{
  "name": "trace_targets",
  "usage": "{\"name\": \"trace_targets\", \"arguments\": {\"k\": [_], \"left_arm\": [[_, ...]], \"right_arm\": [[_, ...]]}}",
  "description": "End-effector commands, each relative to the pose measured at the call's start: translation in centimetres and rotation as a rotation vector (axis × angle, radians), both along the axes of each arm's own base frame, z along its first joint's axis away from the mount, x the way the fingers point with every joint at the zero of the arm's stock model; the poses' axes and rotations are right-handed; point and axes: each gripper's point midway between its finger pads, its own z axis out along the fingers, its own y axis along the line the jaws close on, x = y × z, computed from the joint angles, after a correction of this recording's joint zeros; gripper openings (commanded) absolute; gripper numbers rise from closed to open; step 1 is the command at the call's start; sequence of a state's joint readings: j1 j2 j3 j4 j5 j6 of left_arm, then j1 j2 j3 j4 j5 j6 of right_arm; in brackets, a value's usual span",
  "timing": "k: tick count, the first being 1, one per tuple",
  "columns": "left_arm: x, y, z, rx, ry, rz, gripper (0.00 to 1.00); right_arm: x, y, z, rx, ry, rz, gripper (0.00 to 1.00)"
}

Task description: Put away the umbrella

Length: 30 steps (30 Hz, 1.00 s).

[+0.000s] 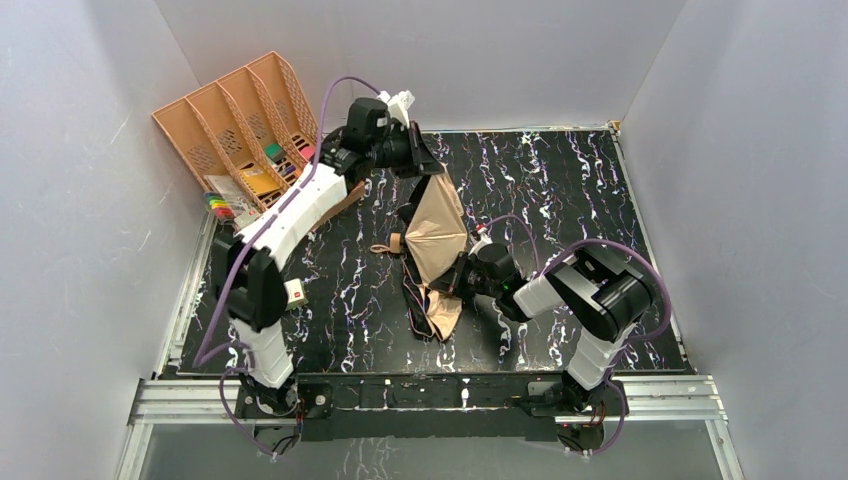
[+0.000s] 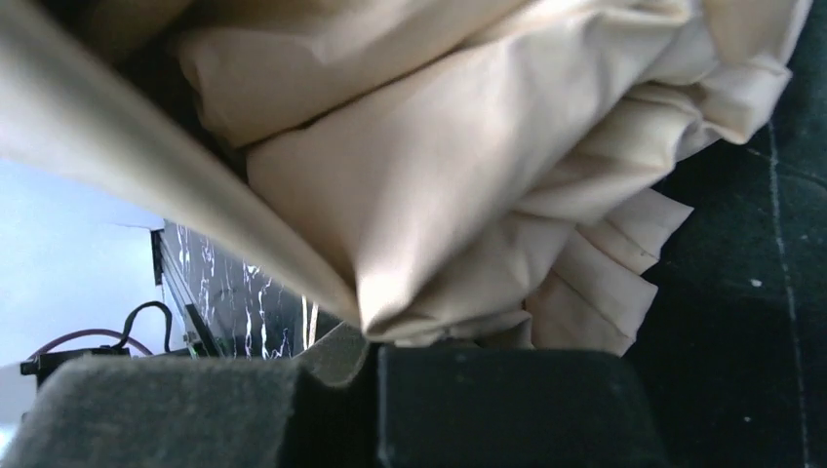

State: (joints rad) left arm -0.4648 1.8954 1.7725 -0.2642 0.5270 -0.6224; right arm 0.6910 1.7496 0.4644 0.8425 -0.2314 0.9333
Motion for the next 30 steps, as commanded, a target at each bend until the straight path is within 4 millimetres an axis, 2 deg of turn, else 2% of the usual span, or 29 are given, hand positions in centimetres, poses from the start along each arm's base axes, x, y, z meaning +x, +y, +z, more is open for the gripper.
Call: {"name": "trace_targets", "arguments": {"k": [1, 8, 12, 13, 16, 19, 26, 30], "left_arm": [[-5.9, -0.5, 6.0, -0.010, -0.181, -0.011, 0.00], [-13.3, -0.7, 0.5, 0.030, -0.177, -0.028, 0.00], [-16.9, 0.1, -2.1, 0.002, -0.178, -0.030, 0.00], [-18.1, 0.4, -3.9, 0.002, -0.160, -0.034, 0.02], [-20.2, 0.8, -6.7, -0.015, -0.136, -0.038, 0.07], [-21.7, 1.2, -9.1, -0.021, -0.123, -0.032, 0.14], [-23.3, 1.8, -13.5, -0.007, -0.076, -0.031, 0.46], [-23.5, 1.7, -15.4, 0.024, -0.050, -0.047, 0.48]], "right_arm": [[-1.2, -1.2, -2.9, -0.101, 0.094, -0.025, 0.00], [-1.0, -0.8, -1.9, -0.083, 0.067, -0.010, 0.00], [-1.1, -0.6, 0.0, -0.055, 0.012, 0.019, 0.04], [-1.2, -0.5, 0.6, -0.046, -0.004, 0.033, 0.06], [-1.7, -0.5, 2.3, -0.031, -0.051, 0.065, 0.10], [-2.0, -0.9, 3.6, -0.045, -0.080, 0.075, 0.12], [-3.3, -3.0, 5.6, -0.097, -0.115, 0.067, 0.14], [-4.1, -4.4, 6.4, -0.121, -0.130, 0.048, 0.14]]}}
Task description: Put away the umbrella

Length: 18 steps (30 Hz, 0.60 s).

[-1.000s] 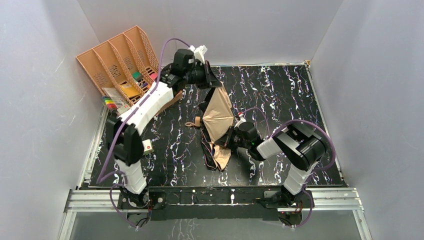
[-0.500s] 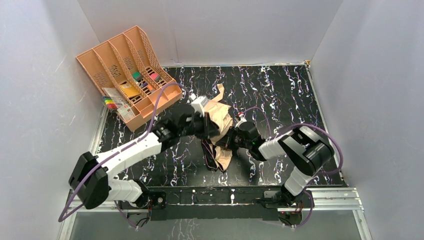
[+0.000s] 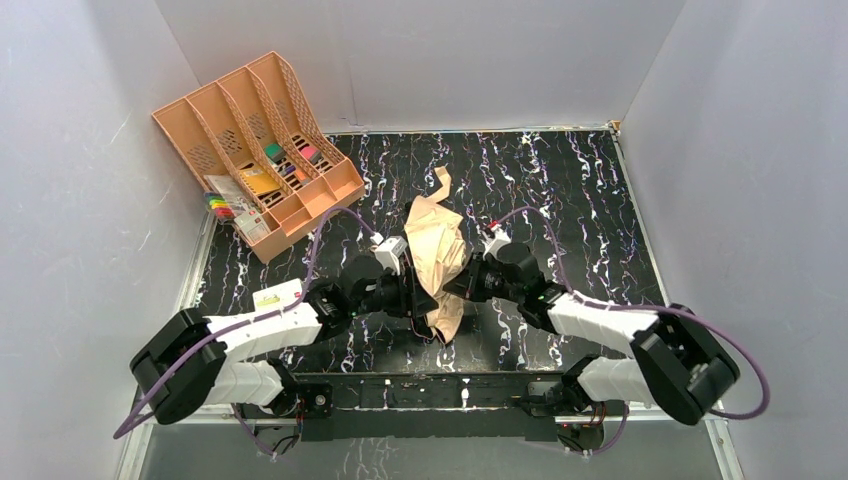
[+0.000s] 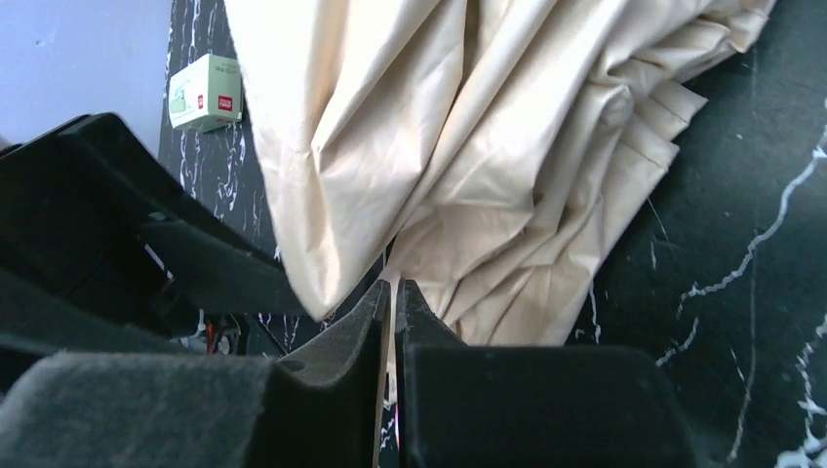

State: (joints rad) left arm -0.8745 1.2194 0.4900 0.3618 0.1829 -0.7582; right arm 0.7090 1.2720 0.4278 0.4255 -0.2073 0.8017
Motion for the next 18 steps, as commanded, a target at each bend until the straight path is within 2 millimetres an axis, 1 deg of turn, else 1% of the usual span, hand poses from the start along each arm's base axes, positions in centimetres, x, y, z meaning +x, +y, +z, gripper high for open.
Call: {"name": "trace_targets", "arguments": {"k": [1, 3, 5, 8, 9, 10, 11, 15, 18], "left_arm": [[0.5, -1.0, -0.1, -0.029, -0.030, -0.005, 0.47], [0.4, -0.9, -1.0, -0.015, -0.019, -0.009, 0.42], [0.0, -0.8, -2.0, -0.002, 0.001, -0.013, 0.34], [-0.5, -0.7, -3.3, 0.014, 0.023, -0.018, 0.27], [-0.7, -0.6, -3.8, 0.020, 0.029, -0.018, 0.26], [-1.3, -0.2, -5.4, 0.052, 0.058, -0.017, 0.34], [-1.4, -0.2, -5.8, 0.061, 0.064, -0.018, 0.37], [-1.7, 0.0, -7.1, 0.092, 0.089, -0.017, 0.46], [-1.9, 0.2, -7.6, 0.099, 0.102, -0.011, 0.46]], "right_arm": [[-1.1, -1.9, 0.2, -0.066, -0.020, -0.014, 0.14], [-1.2, -2.1, 1.6, -0.048, -0.062, -0.008, 0.14], [-1.1, -1.9, 3.3, -0.020, -0.112, 0.002, 0.14], [-0.9, -1.2, 5.8, 0.028, -0.156, 0.023, 0.14], [-0.6, -0.9, 6.9, 0.046, -0.173, 0.028, 0.14], [0.3, 0.9, 8.6, 0.074, -0.187, 0.071, 0.13], [0.5, 1.4, 8.9, 0.083, -0.190, 0.088, 0.12], [1.8, 3.4, 8.9, 0.111, -0.185, 0.123, 0.09], [2.6, 4.6, 8.7, 0.119, -0.178, 0.141, 0.07]]}}
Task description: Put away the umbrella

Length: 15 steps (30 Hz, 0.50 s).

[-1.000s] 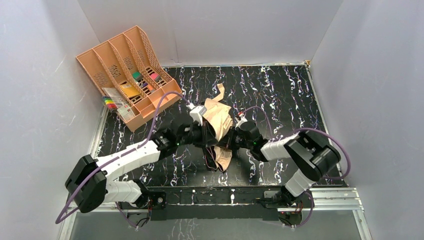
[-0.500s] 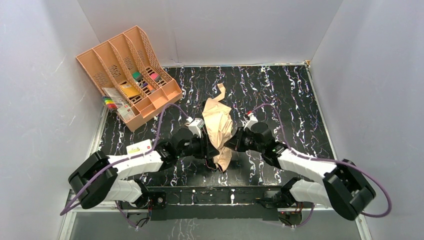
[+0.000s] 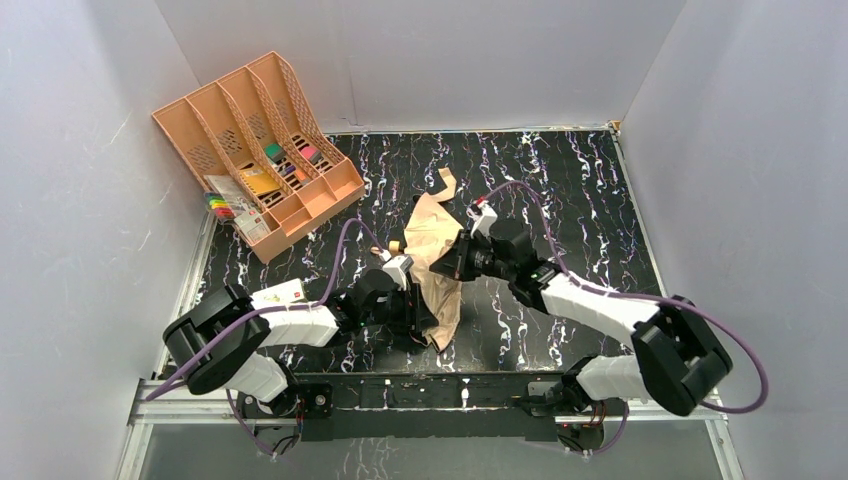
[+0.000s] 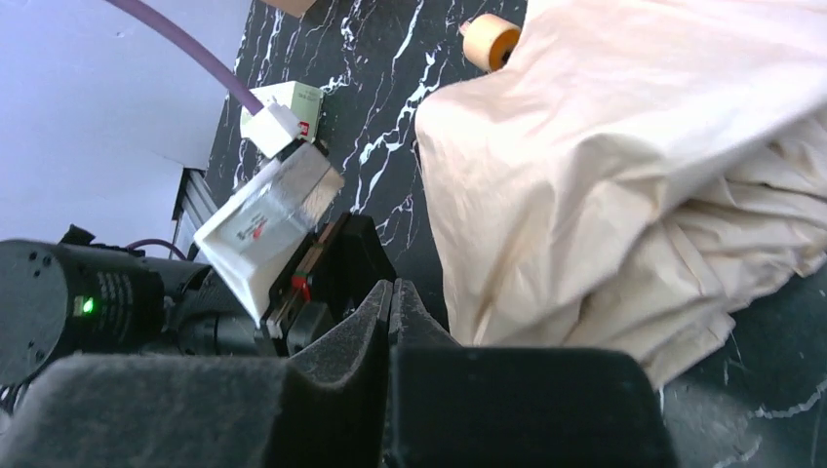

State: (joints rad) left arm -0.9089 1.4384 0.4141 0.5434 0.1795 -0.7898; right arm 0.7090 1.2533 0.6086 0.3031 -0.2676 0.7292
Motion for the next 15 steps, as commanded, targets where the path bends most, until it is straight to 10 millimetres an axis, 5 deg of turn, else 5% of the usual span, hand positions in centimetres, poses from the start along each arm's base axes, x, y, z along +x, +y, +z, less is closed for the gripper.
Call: {"name": "trace_targets", "arguments": {"k": [1, 15], "left_arm": [[-0.6, 0.5, -1.1, 0.023, 0.010, 0.006, 0.46], [-1.3, 0.7, -1.5, 0.034, 0.023, -0.009, 0.40]], "right_arm": [[1.3, 2.7, 2.7, 0.083, -0.067, 0.064, 0.07], [1.9, 2.0, -6.5, -0.037, 0.098, -0.014, 0.01]]}}
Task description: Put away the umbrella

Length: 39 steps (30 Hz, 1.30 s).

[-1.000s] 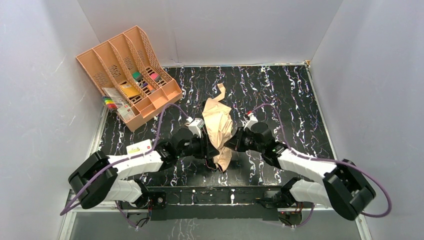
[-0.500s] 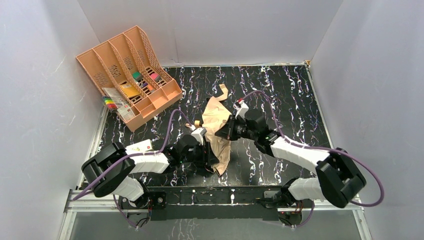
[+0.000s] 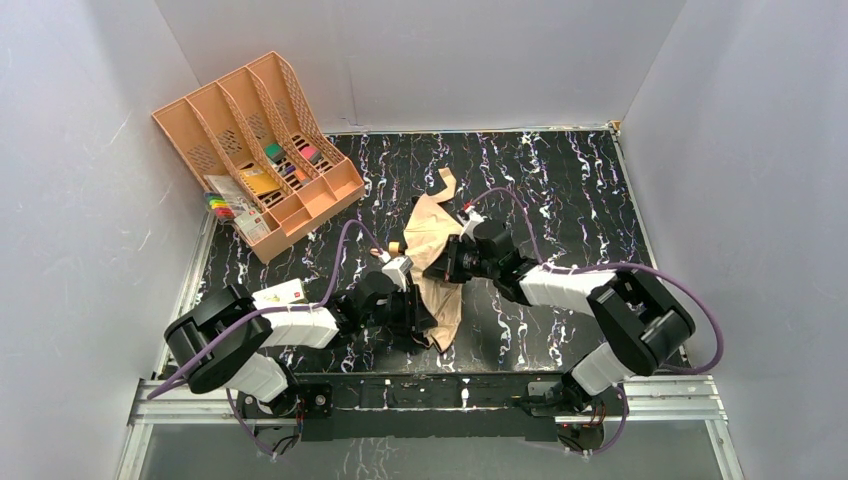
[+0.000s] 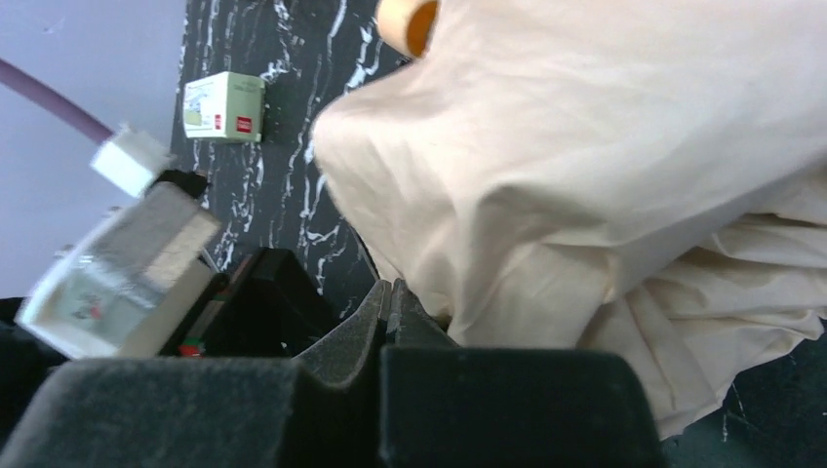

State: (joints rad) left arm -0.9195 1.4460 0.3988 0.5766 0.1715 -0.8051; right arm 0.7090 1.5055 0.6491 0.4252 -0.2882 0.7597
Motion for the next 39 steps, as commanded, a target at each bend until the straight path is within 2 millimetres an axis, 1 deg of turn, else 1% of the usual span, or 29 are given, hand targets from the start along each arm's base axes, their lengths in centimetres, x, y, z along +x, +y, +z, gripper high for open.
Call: {"name": "trace_targets", "arguments": {"k": [1, 6, 9, 10, 12, 14, 18, 21, 22, 23, 24, 25, 27, 30, 32, 34, 37, 39], "left_arm": [[-1.0, 0.9, -1.3, 0.045, 0.020, -0.013, 0.40], [-1.0, 1.1, -0.5, 0.045, 0.008, -0.002, 0.40], [-0.7, 1.3, 0.4, 0.042, -0.011, 0.010, 0.43], [-0.7, 1.4, 0.6, 0.044, -0.012, 0.011, 0.45], [-0.5, 1.4, 1.6, 0.033, -0.028, 0.019, 0.49], [-0.3, 1.5, 2.8, 0.022, -0.044, 0.036, 0.56], [0.7, 2.5, 6.0, 0.025, -0.098, 0.104, 0.69], [2.7, 4.3, 8.6, 0.088, -0.161, 0.208, 0.77], [3.3, 4.6, 9.7, 0.104, -0.178, 0.224, 0.78], [4.4, 4.9, 11.2, 0.109, -0.195, 0.238, 0.79], [5.0, 4.8, 12.2, 0.112, -0.201, 0.229, 0.79], [6.4, 5.2, 13.3, 0.107, -0.204, 0.240, 0.79], [8.5, 5.4, 15.2, 0.081, -0.193, 0.211, 0.79], [12.5, 5.5, 17.3, 0.087, -0.209, 0.189, 0.81], [15.1, 5.2, 18.4, 0.121, -0.223, 0.161, 0.81], [17.5, 4.5, 18.7, 0.165, -0.225, 0.133, 0.82], [21.1, 4.0, 18.4, 0.182, -0.213, 0.126, 0.85], [23.2, 3.7, 17.7, 0.172, -0.183, 0.119, 0.88]], "right_arm": [[-0.2, -0.1, -2.3, 0.000, 0.017, -0.018, 0.01], [-1.9, -1.5, -5.7, -0.014, 0.092, -0.041, 0.00], [-3.1, -2.5, -8.0, -0.052, 0.129, -0.049, 0.00], [-3.3, -2.9, -8.5, -0.059, 0.136, -0.052, 0.00], [-3.9, -3.4, -9.9, -0.084, 0.157, -0.053, 0.00], [-4.5, -3.9, -11.0, -0.102, 0.176, -0.051, 0.00], [-5.4, -4.7, -12.7, -0.131, 0.206, -0.056, 0.00], [-5.9, -5.5, -13.4, -0.151, 0.220, -0.068, 0.00], [-6.2, -5.7, -13.6, -0.158, 0.225, -0.069, 0.00], [-6.3, -6.0, -13.7, -0.166, 0.226, -0.072, 0.00], [-6.5, -6.1, -13.8, -0.169, 0.229, -0.073, 0.00], [-6.6, -6.3, -13.8, -0.175, 0.231, -0.076, 0.00], [-6.9, -6.7, -13.9, -0.185, 0.234, -0.077, 0.00], [-7.1, -7.1, -13.9, -0.198, 0.234, -0.085, 0.00], [-7.2, -7.2, -13.8, -0.200, 0.234, -0.088, 0.00], [-7.2, -7.2, -13.7, -0.198, 0.232, -0.086, 0.00], [-7.2, -7.2, -13.5, -0.194, 0.229, -0.084, 0.00], [-7.2, -7.1, -13.3, -0.192, 0.228, -0.081, 0.00]]}}
